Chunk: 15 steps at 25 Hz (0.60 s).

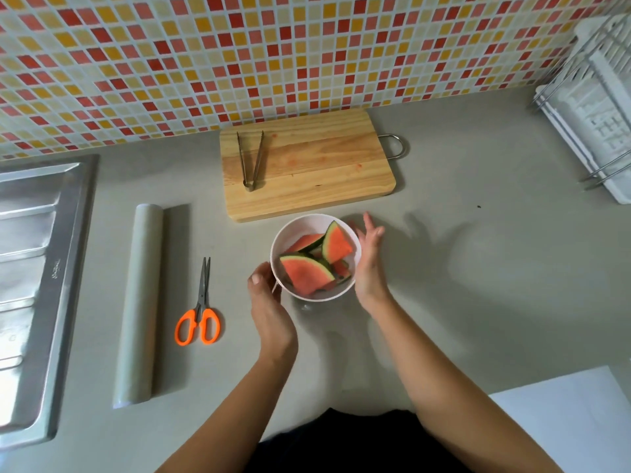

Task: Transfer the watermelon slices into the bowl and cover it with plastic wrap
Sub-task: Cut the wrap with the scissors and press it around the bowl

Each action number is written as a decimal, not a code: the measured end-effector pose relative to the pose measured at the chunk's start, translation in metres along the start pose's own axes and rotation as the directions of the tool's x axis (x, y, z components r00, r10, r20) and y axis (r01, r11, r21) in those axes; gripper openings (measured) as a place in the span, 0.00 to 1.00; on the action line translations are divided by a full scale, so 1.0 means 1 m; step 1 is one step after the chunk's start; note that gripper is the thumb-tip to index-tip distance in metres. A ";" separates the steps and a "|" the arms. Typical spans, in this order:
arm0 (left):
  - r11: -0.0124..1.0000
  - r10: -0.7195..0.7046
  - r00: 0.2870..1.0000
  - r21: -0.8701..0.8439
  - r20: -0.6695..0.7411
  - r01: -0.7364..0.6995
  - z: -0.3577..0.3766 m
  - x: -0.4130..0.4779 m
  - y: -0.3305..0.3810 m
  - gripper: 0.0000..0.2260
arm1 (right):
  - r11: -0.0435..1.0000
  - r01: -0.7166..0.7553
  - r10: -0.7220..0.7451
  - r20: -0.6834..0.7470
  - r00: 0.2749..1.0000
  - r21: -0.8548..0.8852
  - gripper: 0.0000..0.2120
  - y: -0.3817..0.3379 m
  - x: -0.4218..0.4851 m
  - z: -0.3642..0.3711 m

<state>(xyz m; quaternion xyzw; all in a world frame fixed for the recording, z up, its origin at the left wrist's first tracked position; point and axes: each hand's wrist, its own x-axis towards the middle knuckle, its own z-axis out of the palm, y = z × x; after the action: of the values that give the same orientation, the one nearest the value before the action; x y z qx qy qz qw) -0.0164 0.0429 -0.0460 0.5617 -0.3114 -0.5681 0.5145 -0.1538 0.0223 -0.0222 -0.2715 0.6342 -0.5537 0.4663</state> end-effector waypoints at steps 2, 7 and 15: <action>0.993 0.053 0.985 0.114 -0.162 -0.035 -0.008 -0.004 -0.002 0.17 | 0.962 0.135 -0.139 0.000 0.990 -0.238 0.54 -0.001 0.009 -0.007; 0.996 0.088 0.996 0.027 -0.007 -0.088 0.004 0.025 0.014 0.19 | 0.898 0.306 -0.263 0.172 0.949 -0.315 0.44 0.004 0.018 -0.011; 0.994 0.092 0.995 0.064 -0.044 -0.089 0.029 0.027 0.000 0.21 | 0.941 0.027 -0.008 0.058 0.998 -0.336 0.47 0.005 0.028 -0.003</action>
<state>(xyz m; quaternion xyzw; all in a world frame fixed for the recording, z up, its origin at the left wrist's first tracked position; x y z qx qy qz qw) -0.0400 0.0111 -0.0500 0.5759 -0.3419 -0.5208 0.5294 -0.1674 0.0007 -0.0348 -0.3684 0.7038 -0.4333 0.4258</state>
